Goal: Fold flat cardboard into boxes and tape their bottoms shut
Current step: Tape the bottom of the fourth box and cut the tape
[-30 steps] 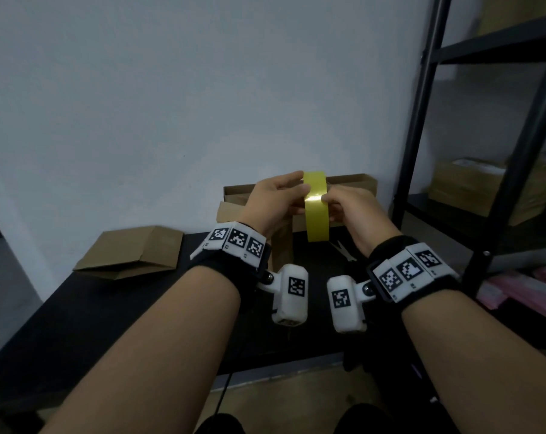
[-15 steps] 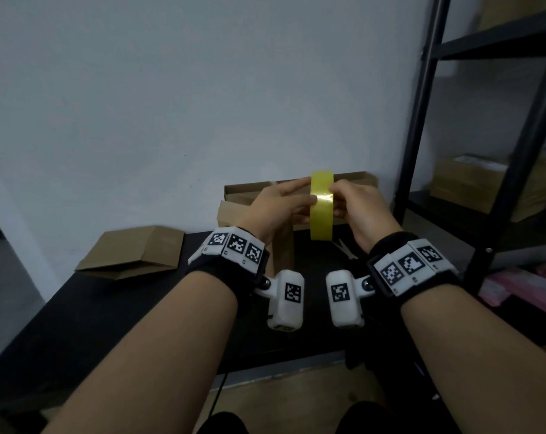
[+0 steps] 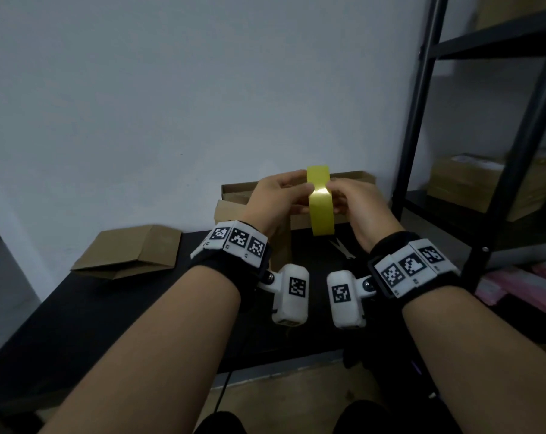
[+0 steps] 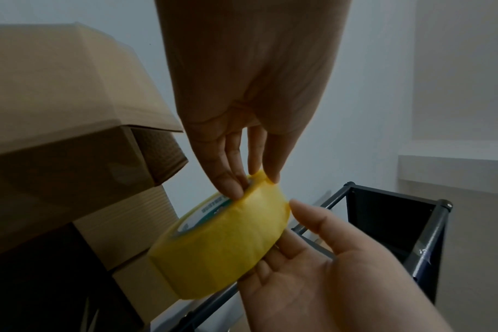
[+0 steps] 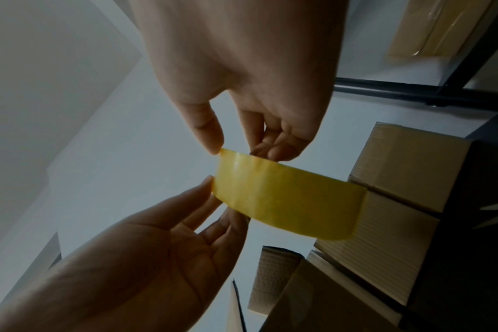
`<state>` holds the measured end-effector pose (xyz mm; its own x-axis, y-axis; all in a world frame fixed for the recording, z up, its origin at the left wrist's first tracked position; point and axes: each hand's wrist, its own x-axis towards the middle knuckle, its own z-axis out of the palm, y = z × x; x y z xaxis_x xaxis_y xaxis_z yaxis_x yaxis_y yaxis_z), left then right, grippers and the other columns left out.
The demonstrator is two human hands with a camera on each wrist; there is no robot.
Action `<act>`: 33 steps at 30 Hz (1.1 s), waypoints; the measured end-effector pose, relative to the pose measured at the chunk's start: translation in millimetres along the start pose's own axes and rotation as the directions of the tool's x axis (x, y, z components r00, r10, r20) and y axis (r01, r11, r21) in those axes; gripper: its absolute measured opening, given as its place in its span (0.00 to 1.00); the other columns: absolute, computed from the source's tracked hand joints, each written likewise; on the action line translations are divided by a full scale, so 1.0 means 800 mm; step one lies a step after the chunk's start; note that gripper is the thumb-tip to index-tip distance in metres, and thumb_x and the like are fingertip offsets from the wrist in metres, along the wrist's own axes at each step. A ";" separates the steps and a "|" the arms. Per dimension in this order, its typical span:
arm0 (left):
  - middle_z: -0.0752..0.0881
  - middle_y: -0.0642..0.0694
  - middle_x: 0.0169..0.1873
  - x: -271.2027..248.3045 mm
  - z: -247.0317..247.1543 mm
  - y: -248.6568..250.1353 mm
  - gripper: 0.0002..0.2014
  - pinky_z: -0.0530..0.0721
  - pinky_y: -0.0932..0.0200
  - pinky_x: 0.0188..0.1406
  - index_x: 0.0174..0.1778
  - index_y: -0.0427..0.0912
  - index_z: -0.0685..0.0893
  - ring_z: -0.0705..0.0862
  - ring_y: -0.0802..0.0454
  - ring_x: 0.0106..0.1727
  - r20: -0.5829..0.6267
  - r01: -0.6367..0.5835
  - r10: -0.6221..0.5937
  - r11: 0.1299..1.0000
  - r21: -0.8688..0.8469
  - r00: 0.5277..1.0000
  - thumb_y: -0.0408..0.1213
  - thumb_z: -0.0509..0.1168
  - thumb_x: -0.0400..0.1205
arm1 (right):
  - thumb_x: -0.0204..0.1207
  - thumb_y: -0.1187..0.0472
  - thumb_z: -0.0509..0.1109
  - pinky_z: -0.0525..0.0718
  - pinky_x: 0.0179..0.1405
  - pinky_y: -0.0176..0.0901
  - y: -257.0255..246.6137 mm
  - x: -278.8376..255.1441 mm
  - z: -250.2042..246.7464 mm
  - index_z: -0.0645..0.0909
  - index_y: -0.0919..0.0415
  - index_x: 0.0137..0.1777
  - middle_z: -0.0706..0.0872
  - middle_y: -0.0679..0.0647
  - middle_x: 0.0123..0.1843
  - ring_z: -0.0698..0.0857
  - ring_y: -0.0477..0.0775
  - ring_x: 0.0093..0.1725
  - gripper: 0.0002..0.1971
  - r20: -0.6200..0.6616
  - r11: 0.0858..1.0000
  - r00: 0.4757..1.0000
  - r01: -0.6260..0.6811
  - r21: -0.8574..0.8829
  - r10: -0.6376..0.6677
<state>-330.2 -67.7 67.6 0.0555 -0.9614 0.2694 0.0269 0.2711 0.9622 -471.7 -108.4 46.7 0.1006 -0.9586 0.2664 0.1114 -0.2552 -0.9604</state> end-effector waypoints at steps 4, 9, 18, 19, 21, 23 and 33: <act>0.87 0.41 0.42 0.000 0.001 0.003 0.16 0.85 0.66 0.32 0.67 0.30 0.79 0.88 0.59 0.33 -0.056 0.013 -0.017 0.998 -0.065 0.998 0.27 0.64 0.83 | 0.74 0.54 0.69 0.78 0.43 0.46 -0.002 -0.003 0.000 0.89 0.64 0.53 0.88 0.66 0.49 0.84 0.56 0.46 0.15 0.031 0.999 0.999 0.032 -0.038 -0.030; 0.87 0.43 0.38 -0.001 0.001 0.007 0.15 0.85 0.66 0.31 0.67 0.31 0.79 0.87 0.59 0.30 -0.102 0.043 -0.056 0.991 -0.129 0.993 0.29 0.64 0.84 | 0.74 0.56 0.70 0.78 0.42 0.46 -0.004 -0.007 0.000 0.89 0.67 0.51 0.87 0.59 0.42 0.84 0.54 0.42 0.15 0.037 0.999 0.999 0.037 -0.036 -0.035; 0.87 0.40 0.45 -0.004 0.006 0.011 0.19 0.86 0.64 0.38 0.70 0.33 0.78 0.85 0.53 0.38 -0.065 0.084 -0.089 0.994 -0.074 0.994 0.33 0.66 0.83 | 0.78 0.59 0.68 0.77 0.40 0.46 -0.006 -0.017 0.004 0.86 0.64 0.41 0.82 0.59 0.38 0.80 0.53 0.38 0.10 -0.039 0.999 0.999 0.034 -0.017 -0.035; 0.87 0.41 0.45 -0.005 0.006 0.011 0.20 0.86 0.62 0.39 0.70 0.34 0.77 0.85 0.54 0.36 -0.054 0.089 -0.093 0.993 -0.077 0.994 0.32 0.66 0.82 | 0.78 0.59 0.67 0.77 0.39 0.44 -0.007 -0.017 0.004 0.85 0.62 0.39 0.82 0.58 0.38 0.80 0.52 0.38 0.10 -0.049 1.000 0.998 0.030 -0.008 -0.031; 0.86 0.43 0.40 -0.009 0.006 0.012 0.20 0.85 0.60 0.41 0.71 0.35 0.77 0.85 0.58 0.31 -0.021 0.094 -0.095 0.993 -0.069 0.995 0.31 0.66 0.82 | 0.79 0.60 0.67 0.78 0.36 0.42 -0.008 -0.015 0.004 0.84 0.60 0.36 0.83 0.56 0.35 0.81 0.50 0.35 0.10 -0.071 1.000 0.997 0.025 0.012 -0.024; 0.86 0.47 0.34 -0.012 0.005 0.011 0.19 0.83 0.58 0.43 0.71 0.36 0.78 0.83 0.60 0.28 0.027 0.093 -0.092 0.995 -0.035 0.995 0.30 0.65 0.83 | 0.78 0.59 0.67 0.78 0.33 0.41 -0.009 -0.011 0.004 0.84 0.59 0.35 0.84 0.54 0.33 0.82 0.50 0.34 0.11 -0.089 0.999 0.996 0.022 0.034 -0.019; 0.85 0.53 0.22 -0.015 0.004 0.008 0.16 0.85 0.58 0.43 0.67 0.36 0.81 0.85 0.59 0.29 0.064 0.089 -0.088 0.996 -0.013 0.994 0.27 0.63 0.82 | 0.77 0.54 0.71 0.78 0.39 0.44 -0.001 0.002 0.003 0.86 0.57 0.40 0.87 0.55 0.38 0.83 0.52 0.39 0.09 -0.102 0.997 0.995 -0.008 0.074 0.016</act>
<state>-333.5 -54.4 70.6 -0.0115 -0.9825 0.1860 0.0443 0.1854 0.9817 -469.2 -109.1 48.1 0.0012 -0.9704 0.2414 0.1835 -0.2371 -0.9540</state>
